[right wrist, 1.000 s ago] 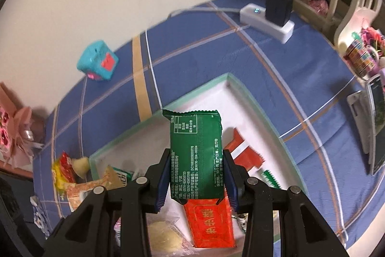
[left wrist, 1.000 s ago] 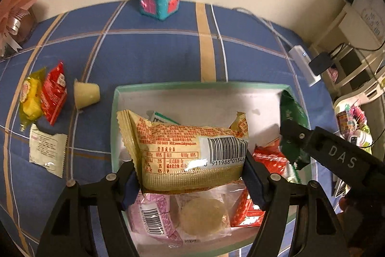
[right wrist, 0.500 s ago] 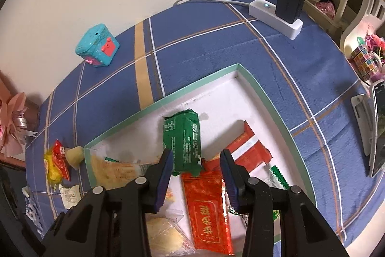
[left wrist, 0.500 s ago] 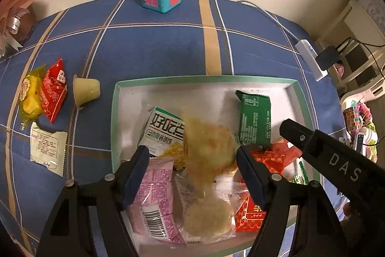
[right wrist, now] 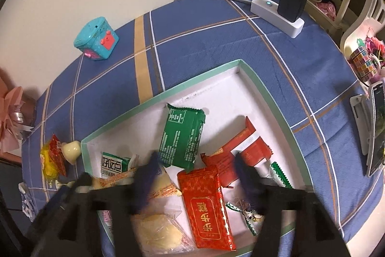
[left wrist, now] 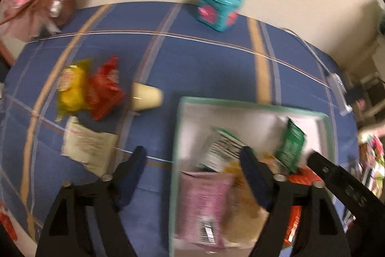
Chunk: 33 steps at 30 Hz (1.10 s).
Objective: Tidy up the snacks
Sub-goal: 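Carry both packs over the white tray and open both tools, then withdraw both tools from the tray toward the remaining snacks on the cloth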
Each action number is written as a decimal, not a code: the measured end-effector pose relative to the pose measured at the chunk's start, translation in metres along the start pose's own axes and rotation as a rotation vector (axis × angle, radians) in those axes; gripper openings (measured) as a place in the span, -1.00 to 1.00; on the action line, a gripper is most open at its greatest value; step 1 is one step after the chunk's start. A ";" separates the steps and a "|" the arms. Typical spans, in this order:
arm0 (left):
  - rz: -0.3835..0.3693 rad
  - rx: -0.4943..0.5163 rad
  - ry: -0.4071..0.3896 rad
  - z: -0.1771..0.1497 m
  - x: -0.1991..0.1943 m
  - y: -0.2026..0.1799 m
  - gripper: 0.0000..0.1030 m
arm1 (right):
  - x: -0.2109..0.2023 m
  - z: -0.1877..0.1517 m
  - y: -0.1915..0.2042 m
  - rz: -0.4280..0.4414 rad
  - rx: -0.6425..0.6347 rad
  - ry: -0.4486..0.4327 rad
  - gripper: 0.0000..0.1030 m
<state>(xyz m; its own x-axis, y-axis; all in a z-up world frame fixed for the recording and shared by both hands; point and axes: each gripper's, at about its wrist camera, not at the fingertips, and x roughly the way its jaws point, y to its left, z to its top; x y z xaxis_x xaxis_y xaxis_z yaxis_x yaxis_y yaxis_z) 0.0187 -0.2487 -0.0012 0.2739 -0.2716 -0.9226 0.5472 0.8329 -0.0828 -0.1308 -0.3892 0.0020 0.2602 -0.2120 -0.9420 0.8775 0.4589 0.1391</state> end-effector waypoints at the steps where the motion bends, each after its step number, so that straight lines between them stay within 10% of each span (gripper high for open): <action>1: 0.017 -0.011 -0.009 0.001 -0.001 0.005 0.79 | 0.000 -0.001 0.002 -0.001 -0.004 -0.002 0.68; 8: 0.074 -0.052 -0.032 0.004 -0.002 0.026 0.96 | -0.002 -0.005 0.018 -0.013 -0.042 -0.016 1.00; 33: 0.037 -0.031 -0.131 0.013 -0.046 0.060 0.98 | -0.048 -0.023 0.059 -0.042 -0.108 -0.101 1.00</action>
<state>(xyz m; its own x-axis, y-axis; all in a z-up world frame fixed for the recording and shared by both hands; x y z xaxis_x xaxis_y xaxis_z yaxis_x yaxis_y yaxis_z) 0.0490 -0.1920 0.0411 0.3953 -0.2994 -0.8684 0.5106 0.8575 -0.0632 -0.1005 -0.3316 0.0480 0.2679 -0.3168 -0.9099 0.8415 0.5369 0.0609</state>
